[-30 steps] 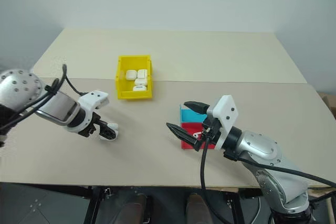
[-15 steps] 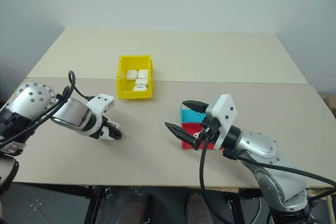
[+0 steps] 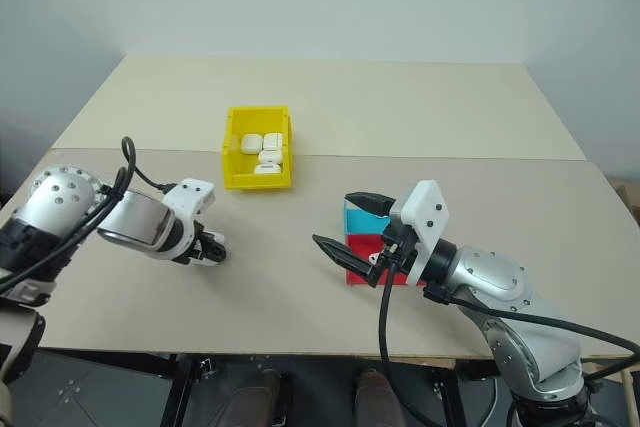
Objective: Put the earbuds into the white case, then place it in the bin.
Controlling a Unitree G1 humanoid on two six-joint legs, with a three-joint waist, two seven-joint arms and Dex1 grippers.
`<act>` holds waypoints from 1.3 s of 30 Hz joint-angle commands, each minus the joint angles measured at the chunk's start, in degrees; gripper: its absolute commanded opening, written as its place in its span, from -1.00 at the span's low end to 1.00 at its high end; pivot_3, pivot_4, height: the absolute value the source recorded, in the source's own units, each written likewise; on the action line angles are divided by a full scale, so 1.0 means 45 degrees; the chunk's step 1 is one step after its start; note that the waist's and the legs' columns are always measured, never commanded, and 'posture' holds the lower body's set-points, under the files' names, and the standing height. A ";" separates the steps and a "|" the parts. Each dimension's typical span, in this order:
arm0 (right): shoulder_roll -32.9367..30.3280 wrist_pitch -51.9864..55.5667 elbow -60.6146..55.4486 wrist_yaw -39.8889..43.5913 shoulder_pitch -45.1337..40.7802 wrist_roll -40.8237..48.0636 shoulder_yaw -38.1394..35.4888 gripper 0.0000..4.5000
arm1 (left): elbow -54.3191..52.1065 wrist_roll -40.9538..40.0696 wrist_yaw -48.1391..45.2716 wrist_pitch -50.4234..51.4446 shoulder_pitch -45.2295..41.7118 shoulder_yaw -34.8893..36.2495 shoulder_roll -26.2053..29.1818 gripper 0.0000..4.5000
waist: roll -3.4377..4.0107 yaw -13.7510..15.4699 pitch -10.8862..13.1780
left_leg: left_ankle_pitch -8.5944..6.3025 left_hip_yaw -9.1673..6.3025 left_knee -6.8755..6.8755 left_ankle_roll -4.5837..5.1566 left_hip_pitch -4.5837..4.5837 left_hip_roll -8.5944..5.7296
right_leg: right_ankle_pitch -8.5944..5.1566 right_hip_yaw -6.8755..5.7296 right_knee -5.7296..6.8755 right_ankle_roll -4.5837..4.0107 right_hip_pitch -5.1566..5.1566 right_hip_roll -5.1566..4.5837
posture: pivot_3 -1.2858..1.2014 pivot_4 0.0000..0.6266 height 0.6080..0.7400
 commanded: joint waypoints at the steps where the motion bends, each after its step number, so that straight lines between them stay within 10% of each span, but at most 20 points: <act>1: 0.0015 -0.0446 -0.0109 0.0076 -0.0172 -0.0030 -0.0170 1.00 | -0.0753 -0.0030 0.0545 -0.0486 0.0326 0.0790 0.0574 0.25 | 0.0000 -0.0026 0.0000 | 0.0000 0.0000 -0.0001 0.0000 -0.0001 0.0000 | 0.0000 0.0001 0.0000 0.0000 -0.0001 0.0000 | 0.03 -0.52 1.00; 6: -0.0048 -0.0525 0.0080 0.0218 -0.0207 -0.0054 -0.0317 1.00 | -0.2262 -0.0030 0.2228 -0.1958 0.1037 0.2080 0.1278 0.25 | -0.0003 -0.0059 0.0002 | 0.0001 0.0003 -0.0020 -0.0006 -0.0002 0.0009 | 0.0003 0.0014 0.0002 -0.0007 -0.0024 0.0004 | 0.03 -0.52 1.00; 13: -0.0499 -0.0648 0.0625 0.0777 -0.0450 0.0026 -0.0835 1.00 | -0.4421 0.2657 -0.0447 -0.3841 0.1390 0.5083 0.2082 0.25 | -0.0007 0.0042 0.0005 | -0.0006 0.0018 -0.0020 -0.0031 -0.0006 -0.0003 | 0.0003 0.0012 -0.0015 -0.0005 -0.0015 -0.0002 | 0.03 -0.52 1.00; 19: -0.0796 -0.0750 0.1214 0.1296 -0.1162 -0.0078 -0.0889 1.00 | -0.5830 1.0300 -0.6088 -0.8693 0.2609 0.6040 0.0849 0.25 | -0.0008 0.0070 0.0005 | 0.0024 0.0142 -0.0074 -0.0081 0.0013 -0.0003 | 0.0009 0.0012 -0.0036 -0.0017 -0.0012 0.0013 | 0.03 -0.52 1.00; 28: -0.1695 -0.0625 0.1794 0.1929 -0.2013 -0.0184 -0.1230 1.00 | -0.4875 1.2965 -1.4900 -1.2347 0.2234 0.5964 -0.2983 0.25 | -0.0013 0.0118 0.0007 | 0.0023 0.0143 -0.0072 -0.0075 -0.0021 0.0004 | 0.0016 0.0008 -0.0066 -0.0012 -0.0017 0.0014 | 0.03 -0.52 1.00; 39: -0.6888 0.1679 0.1666 0.3965 -0.3508 -0.1817 0.0787 0.83 | -0.3743 1.4551 -2.4662 -1.5547 0.2998 0.5021 -0.5657 0.25 | -0.0012 -0.0100 0.0007 | 0.0021 0.0138 -0.0059 -0.0063 -0.0021 0.0019 | 0.0015 0.0010 -0.0050 -0.0013 -0.0021 0.0028 | 0.03 -0.52 1.00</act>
